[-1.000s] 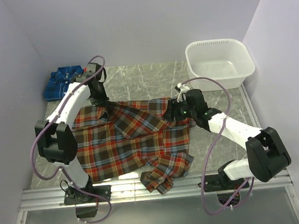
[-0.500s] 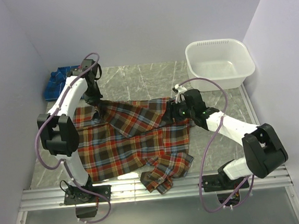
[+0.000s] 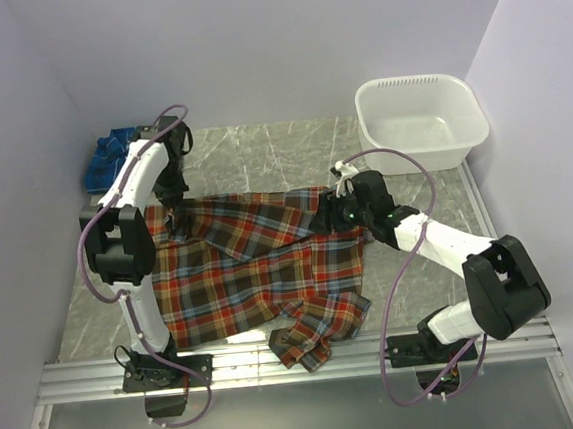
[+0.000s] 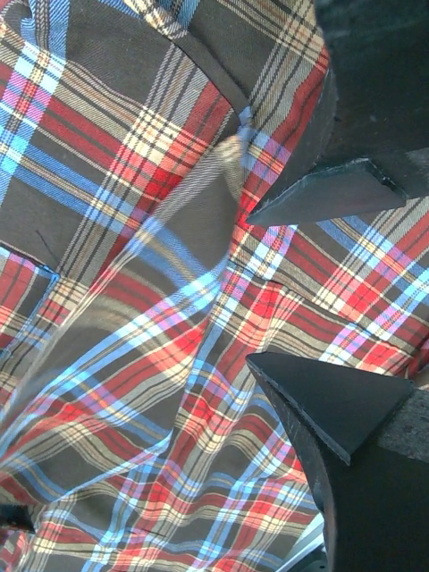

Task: Fold and stack the long sleeve shirts
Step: Fold the shirt

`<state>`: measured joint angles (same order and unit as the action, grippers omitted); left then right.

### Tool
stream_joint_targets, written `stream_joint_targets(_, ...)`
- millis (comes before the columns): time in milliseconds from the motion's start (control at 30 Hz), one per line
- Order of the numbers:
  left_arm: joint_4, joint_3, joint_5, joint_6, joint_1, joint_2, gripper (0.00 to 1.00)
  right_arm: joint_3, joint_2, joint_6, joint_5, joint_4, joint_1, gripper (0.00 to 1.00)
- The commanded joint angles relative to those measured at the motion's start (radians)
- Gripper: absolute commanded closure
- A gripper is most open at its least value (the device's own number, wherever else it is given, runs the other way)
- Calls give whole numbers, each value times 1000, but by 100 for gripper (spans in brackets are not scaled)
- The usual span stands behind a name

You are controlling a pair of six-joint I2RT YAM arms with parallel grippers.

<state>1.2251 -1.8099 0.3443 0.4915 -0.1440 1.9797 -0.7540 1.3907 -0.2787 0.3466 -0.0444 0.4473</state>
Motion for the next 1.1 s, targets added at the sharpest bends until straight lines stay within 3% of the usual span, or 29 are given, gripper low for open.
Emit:
stream_joint_targets(0, 33, -66, 52, -4, 32, 14, 87, -27, 5, 4, -18, -40, 1, 34)
stream_joint_targets(167, 10, -103, 22, -19, 38, 67, 78, -24, 4, 3, -24, -45, 4, 34)
stream_joint_targets(300, -7, -135, 36, -30, 43, 117, 56, -25, 1, 3, -31, -41, 5, 34)
stream_joint_targets(367, -30, -154, 33, -36, 49, 131, 50, -25, -4, 3, -31, -41, 5, 34)
stream_joint_targets(500, -94, -149, 41, -25, 82, 93, 21, -22, -13, 3, -31, -35, 10, 34)
stream_joint_targets(600, -188, -94, -10, 1, 141, 19, 11, -21, -19, 7, -29, -31, 11, 34)
stream_joint_targets(667, -270, 4, -92, 28, 232, -65, 10, -15, -27, 3, -21, -32, 16, 34)
stream_joint_targets(700, -359, 51, -214, 38, 253, -99, 12, -13, -30, 1, -18, -34, 18, 34)
stream_joint_targets(833, -571, 347, -422, 68, 308, -260, 15, 5, -45, -7, -5, -57, 19, 34)
stream_joint_targets(1067, -826, 665, -596, 157, 380, -321, 19, 44, -42, -30, 20, -104, 19, 34)
